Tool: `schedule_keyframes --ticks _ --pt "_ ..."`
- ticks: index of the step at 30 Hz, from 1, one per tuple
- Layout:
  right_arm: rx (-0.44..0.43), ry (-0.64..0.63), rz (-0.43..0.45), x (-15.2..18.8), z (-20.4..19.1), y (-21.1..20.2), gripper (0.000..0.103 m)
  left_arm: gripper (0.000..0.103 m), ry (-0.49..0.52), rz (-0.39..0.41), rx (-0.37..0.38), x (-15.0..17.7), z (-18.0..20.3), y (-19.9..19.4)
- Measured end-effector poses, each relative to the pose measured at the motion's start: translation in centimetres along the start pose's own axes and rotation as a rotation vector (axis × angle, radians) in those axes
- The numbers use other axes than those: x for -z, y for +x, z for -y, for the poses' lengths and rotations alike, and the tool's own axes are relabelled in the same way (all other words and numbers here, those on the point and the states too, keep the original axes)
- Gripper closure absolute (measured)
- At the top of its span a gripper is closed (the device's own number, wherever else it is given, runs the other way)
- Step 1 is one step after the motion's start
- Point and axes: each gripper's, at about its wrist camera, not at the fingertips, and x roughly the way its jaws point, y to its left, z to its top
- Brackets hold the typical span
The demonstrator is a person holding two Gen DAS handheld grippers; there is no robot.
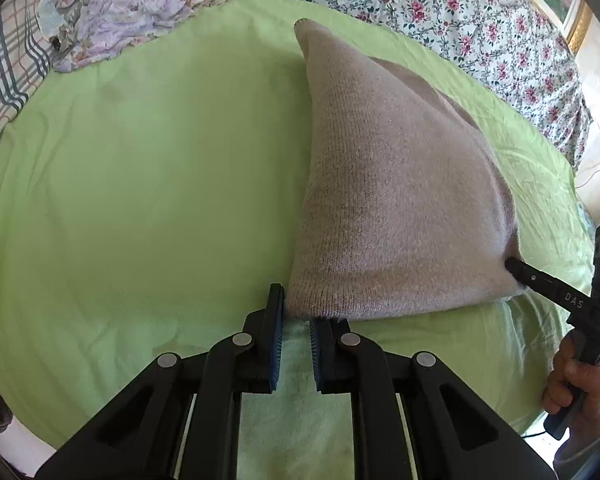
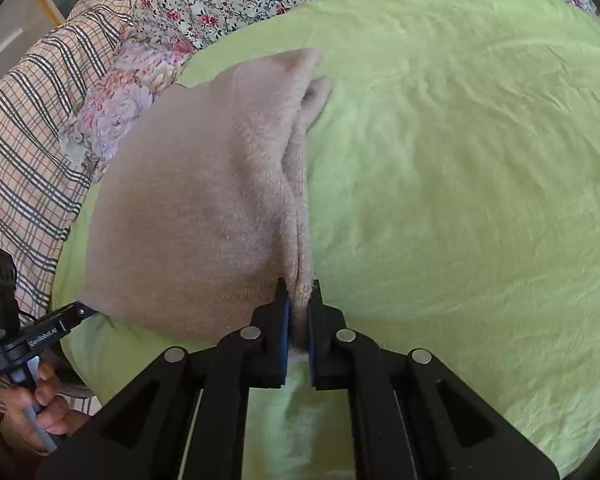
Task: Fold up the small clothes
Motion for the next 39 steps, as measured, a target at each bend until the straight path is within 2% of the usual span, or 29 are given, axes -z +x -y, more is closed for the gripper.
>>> schedule_keyframes --ticks 2,4,5,8,10,13,17,19,21,23,25,26,27,29,32,36,39 --pt "0.004 0.01 -0.012 0.1 0.2 -0.2 0.093 0.092 0.026 -0.012 0.021 0.1 -0.2 -0.2" --pt "0.011 0.022 -0.021 0.2 0.5 -0.6 0.086 0.092 0.044 -0.021 0.057 0.3 -0.6 -0.8" --pt "0.018 0.029 -0.026 0.1 0.7 -0.9 0.079 0.092 0.054 -0.023 0.082 0.5 -0.9 -1.2" --pt "0.027 0.051 -0.01 -0.1 1.1 -2.5 0.077 0.092 0.082 -0.004 0.152 0.7 -1.7 -3.3" --pt "0.038 0.055 0.037 -0.9 1.0 -4.0 0.077 0.092 0.097 0.021 0.185 0.1 -2.0 -4.4" --pt "-0.003 0.049 0.106 -3.2 0.0 -5.1 0.077 0.09 0.133 0.071 0.219 -2.2 -1.4 -5.3" --pt "-0.056 -0.001 0.127 -7.2 -2.2 -3.5 0.077 0.086 0.165 0.122 0.287 -7.2 0.7 -4.4" --pt "-0.1 -0.036 0.116 -9.0 -3.6 -1.6 0.077 0.086 0.192 0.149 0.27 -9.7 2.1 -3.1" --pt "-0.097 -0.053 0.099 -9.8 -4.1 0.0 0.077 0.086 0.209 0.128 0.271 -11.4 3.0 -1.2" --pt "-0.057 -0.077 0.068 -10.2 -4.3 2.1 0.077 0.086 0.219 0.081 0.25 -12.1 3.3 1.2" --pt "0.031 -0.074 0.018 -10.1 -3.6 4.4 0.078 0.087 0.218 0.05 0.208 -12.0 2.9 3.3" --pt "0.042 -0.067 0.001 -9.9 -2.9 5.4 0.085 0.088 0.218 0.045 0.218 -11.9 2.5 3.9" --pt "0.024 -0.056 0.003 -9.8 -2.3 6.0 0.086 0.088 0.217 0.052 0.23 -11.6 2.3 4.2" --pt "-0.026 -0.012 0.021 -9.6 -1.4 6.1 0.087 0.089 0.208 0.056 0.231 -11.5 2.1 4.3" --pt "0.0 -0.026 0.026 -9.6 -1.9 5.8 0.087 0.088 0.223 0.064 0.201 -11.2 2.7 4.0" --pt "0.01 -0.021 0.046 -9.0 -2.4 4.2 0.085 0.089 0.206 0.075 0.231 -10.2 2.4 2.0" --pt "-0.007 -0.022 0.067 -7.8 -3.0 1.9 0.083 0.09 0.212 0.082 0.245 -7.9 2.1 0.1"
